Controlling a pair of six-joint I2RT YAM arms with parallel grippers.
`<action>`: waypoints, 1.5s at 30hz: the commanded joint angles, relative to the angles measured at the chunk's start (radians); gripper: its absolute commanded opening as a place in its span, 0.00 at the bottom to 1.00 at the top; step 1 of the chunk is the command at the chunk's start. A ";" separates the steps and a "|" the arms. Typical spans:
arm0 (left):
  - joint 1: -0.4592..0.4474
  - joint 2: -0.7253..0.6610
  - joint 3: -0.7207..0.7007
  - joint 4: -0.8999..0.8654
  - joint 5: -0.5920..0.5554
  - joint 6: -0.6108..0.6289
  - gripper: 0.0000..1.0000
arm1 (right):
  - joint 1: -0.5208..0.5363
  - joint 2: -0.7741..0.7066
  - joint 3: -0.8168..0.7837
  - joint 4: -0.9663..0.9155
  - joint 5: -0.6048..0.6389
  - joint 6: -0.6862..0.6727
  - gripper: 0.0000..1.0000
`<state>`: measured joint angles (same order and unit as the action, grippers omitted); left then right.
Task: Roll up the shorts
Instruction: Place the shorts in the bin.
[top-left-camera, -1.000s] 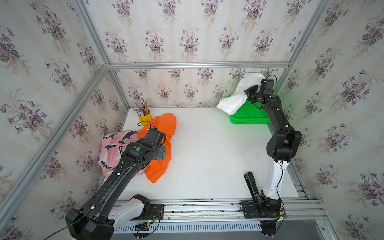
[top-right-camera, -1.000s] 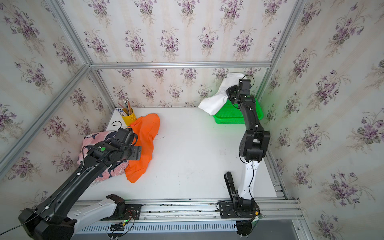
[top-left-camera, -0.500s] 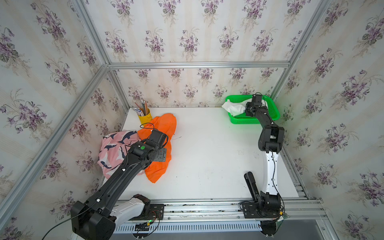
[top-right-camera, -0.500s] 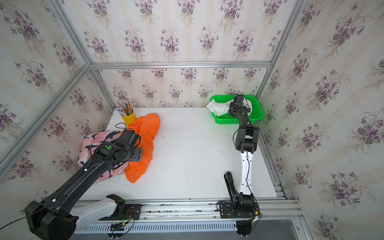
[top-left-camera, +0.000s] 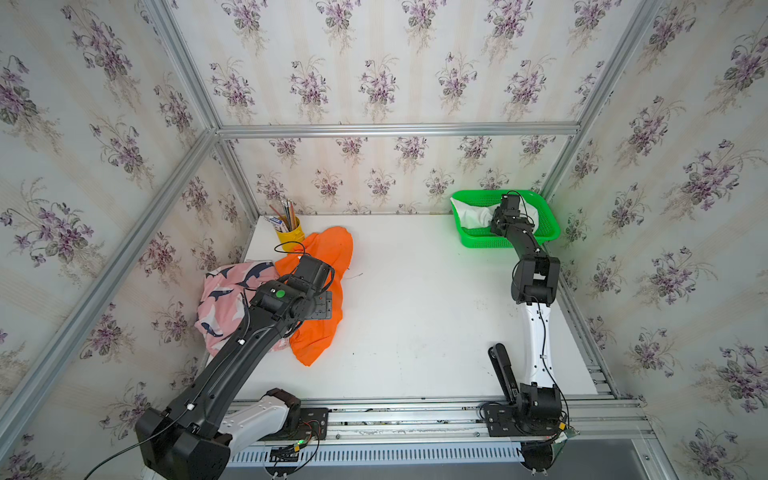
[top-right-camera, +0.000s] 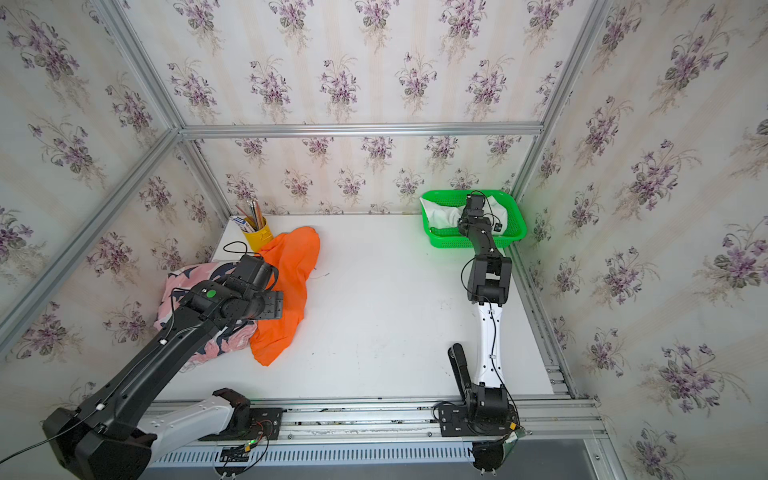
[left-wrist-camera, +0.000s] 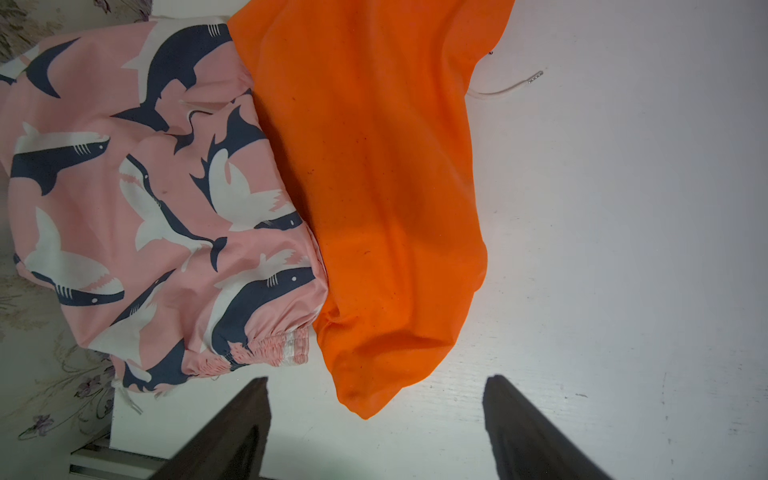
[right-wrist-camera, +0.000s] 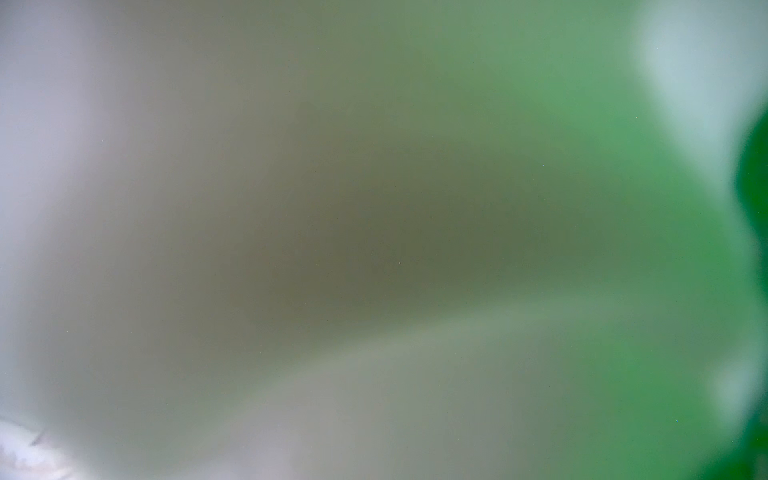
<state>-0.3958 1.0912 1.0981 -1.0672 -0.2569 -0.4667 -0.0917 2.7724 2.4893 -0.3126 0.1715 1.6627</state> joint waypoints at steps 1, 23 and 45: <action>0.001 -0.019 -0.001 -0.032 0.004 -0.021 0.84 | -0.002 -0.033 0.014 0.003 0.087 -0.026 0.22; 0.000 -0.094 0.094 -0.192 0.061 -0.113 0.87 | -0.022 -0.312 -0.077 -0.316 -0.039 0.121 1.00; 0.091 0.616 0.225 0.103 0.151 -0.076 0.89 | 0.098 -1.056 -0.840 -0.070 -0.230 -0.759 1.00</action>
<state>-0.3130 1.6524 1.3056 -0.9840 -0.1085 -0.5560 -0.0071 1.7931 1.7687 -0.4652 -0.0147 1.1137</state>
